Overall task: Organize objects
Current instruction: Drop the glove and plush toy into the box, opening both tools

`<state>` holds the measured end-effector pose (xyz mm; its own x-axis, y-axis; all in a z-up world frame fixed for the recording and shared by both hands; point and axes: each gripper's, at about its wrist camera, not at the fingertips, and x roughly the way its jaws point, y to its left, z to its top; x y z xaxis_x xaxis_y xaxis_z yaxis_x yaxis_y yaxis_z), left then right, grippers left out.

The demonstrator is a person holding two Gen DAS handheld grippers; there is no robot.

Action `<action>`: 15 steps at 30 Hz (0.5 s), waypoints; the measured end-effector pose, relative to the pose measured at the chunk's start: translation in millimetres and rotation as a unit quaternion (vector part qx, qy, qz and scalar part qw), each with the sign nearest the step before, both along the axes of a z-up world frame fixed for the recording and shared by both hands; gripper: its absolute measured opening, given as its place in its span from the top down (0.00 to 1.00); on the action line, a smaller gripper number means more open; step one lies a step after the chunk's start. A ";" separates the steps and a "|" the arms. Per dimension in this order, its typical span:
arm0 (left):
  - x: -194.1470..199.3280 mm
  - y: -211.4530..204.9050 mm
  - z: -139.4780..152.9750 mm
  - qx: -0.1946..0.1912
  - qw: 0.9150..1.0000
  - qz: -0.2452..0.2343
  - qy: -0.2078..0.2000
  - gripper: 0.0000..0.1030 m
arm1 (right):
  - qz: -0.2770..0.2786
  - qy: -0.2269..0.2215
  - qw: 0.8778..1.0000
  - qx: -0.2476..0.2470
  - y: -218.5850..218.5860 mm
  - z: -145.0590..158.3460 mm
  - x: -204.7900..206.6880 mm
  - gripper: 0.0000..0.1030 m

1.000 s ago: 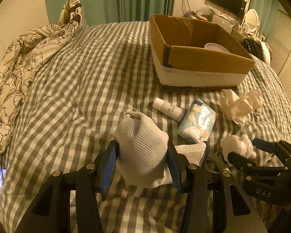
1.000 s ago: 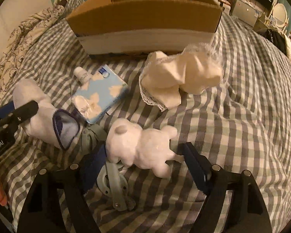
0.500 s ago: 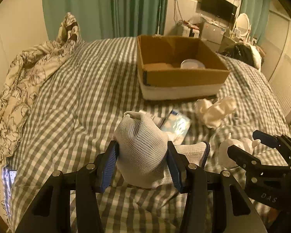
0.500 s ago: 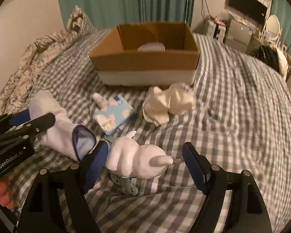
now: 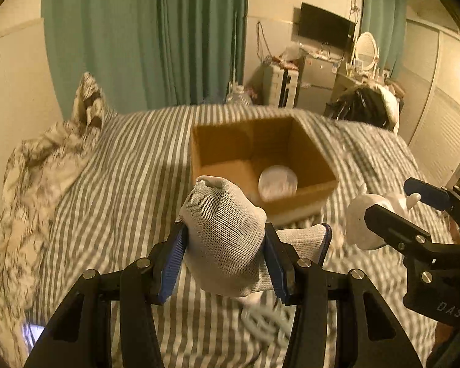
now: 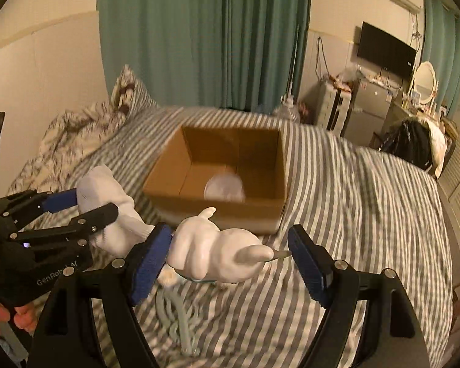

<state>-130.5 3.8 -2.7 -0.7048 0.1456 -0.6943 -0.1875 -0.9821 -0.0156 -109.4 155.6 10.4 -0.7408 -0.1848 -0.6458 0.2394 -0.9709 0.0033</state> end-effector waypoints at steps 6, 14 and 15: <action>-55.0 17.7 17.2 -0.001 1.000 -0.006 0.019 0.51 | -0.008 0.019 1.000 -0.015 9.6 19.3 -50.9 0.24; -128.8 36.0 1.0 0.001 1.000 -0.003 0.008 0.51 | -0.021 0.002 0.999 -0.029 15.8 7.7 -127.5 0.24; -135.2 37.5 -2.5 0.002 1.000 -0.002 0.005 0.51 | -0.022 -0.002 0.999 -0.031 16.0 4.1 -136.9 0.24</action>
<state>-265.7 41.4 -5.2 -0.7110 0.1504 -0.6870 -0.1912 -0.9814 -0.0170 -246.3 171.5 14.5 -0.7468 -0.1926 -0.6366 0.1967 -0.9783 0.0652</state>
